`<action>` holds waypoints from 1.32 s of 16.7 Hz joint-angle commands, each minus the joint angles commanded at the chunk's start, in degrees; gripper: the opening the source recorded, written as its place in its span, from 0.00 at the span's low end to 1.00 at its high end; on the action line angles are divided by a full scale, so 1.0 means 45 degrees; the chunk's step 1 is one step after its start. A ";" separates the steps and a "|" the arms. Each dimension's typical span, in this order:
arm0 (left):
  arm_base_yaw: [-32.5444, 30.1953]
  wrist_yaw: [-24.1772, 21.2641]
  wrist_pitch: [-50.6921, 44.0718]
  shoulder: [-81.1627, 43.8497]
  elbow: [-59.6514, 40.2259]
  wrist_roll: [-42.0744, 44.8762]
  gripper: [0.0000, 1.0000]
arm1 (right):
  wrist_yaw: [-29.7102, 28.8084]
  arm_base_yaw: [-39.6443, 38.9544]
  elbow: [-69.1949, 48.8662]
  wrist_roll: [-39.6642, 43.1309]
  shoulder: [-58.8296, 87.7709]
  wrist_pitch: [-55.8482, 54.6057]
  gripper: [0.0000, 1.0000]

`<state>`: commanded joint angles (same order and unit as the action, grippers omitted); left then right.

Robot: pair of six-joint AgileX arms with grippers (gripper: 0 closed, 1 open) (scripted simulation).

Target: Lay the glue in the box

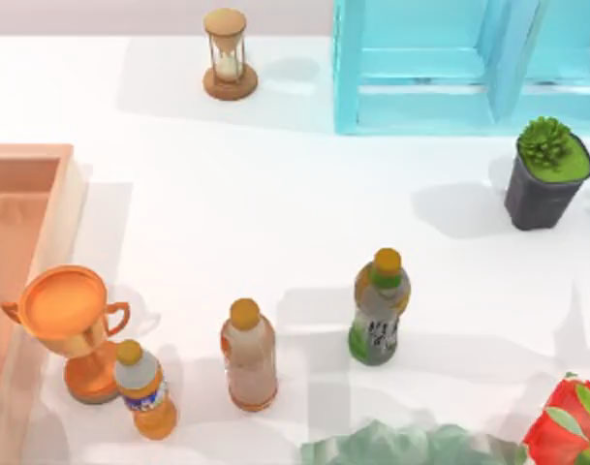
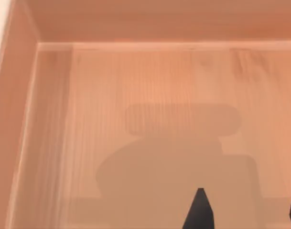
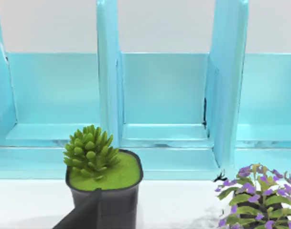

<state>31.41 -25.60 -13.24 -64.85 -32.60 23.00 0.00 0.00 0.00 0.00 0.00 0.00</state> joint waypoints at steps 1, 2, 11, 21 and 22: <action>-0.0111 0.0075 0.0430 -0.0318 0.0066 -0.0084 0.00 | 0.0000 0.0000 0.0000 0.0000 0.0000 0.0000 1.00; -0.0237 0.0161 0.0913 -0.0674 0.0142 -0.0179 0.00 | 0.0000 0.0000 0.0000 0.0000 0.0000 0.0000 1.00; -0.1070 0.0736 0.3917 -0.2878 0.0663 -0.0806 0.00 | 0.0000 0.0000 0.0000 0.0000 0.0000 0.0000 1.00; -0.1070 0.0736 0.3917 -0.2878 0.0663 -0.0806 0.60 | 0.0000 0.0000 0.0000 0.0000 0.0000 0.0000 1.00; -0.1070 0.0736 0.3917 -0.2878 0.0663 -0.0806 0.68 | 0.0000 0.0000 0.0000 0.0000 0.0000 0.0000 1.00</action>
<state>26.60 -22.29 4.39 -77.80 -29.62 19.37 0.00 0.00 0.00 0.00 0.00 0.00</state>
